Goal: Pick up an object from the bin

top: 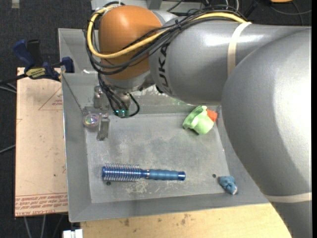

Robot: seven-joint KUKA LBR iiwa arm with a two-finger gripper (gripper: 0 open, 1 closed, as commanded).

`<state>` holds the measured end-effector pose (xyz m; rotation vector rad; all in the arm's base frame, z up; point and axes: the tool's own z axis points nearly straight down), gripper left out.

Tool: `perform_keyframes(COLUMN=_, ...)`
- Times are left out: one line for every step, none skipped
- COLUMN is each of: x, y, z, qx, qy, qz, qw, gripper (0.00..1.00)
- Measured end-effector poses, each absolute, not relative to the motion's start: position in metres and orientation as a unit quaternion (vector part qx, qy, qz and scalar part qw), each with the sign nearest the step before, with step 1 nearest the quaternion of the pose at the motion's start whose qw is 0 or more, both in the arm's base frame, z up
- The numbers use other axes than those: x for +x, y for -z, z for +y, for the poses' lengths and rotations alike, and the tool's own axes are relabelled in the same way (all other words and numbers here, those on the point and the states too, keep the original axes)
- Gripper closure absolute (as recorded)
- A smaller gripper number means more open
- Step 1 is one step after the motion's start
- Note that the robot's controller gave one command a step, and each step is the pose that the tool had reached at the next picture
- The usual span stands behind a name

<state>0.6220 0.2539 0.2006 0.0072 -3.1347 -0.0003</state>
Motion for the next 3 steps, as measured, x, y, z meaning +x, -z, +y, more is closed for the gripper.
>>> perform_keyframes(x=0.632, y=-0.065, z=0.203, qx=0.04, qy=-0.001, qz=-0.999, qw=0.002, gripper=0.0)
perform_keyframes(x=0.573, y=-0.074, z=0.141, qx=0.076, qy=-0.001, qz=-0.997, qw=0.002, gripper=0.0)
perform_keyframes(x=0.496, y=-0.083, z=0.108, qx=0.056, qy=0.002, qz=-0.998, qw=-0.009, gripper=0.0)
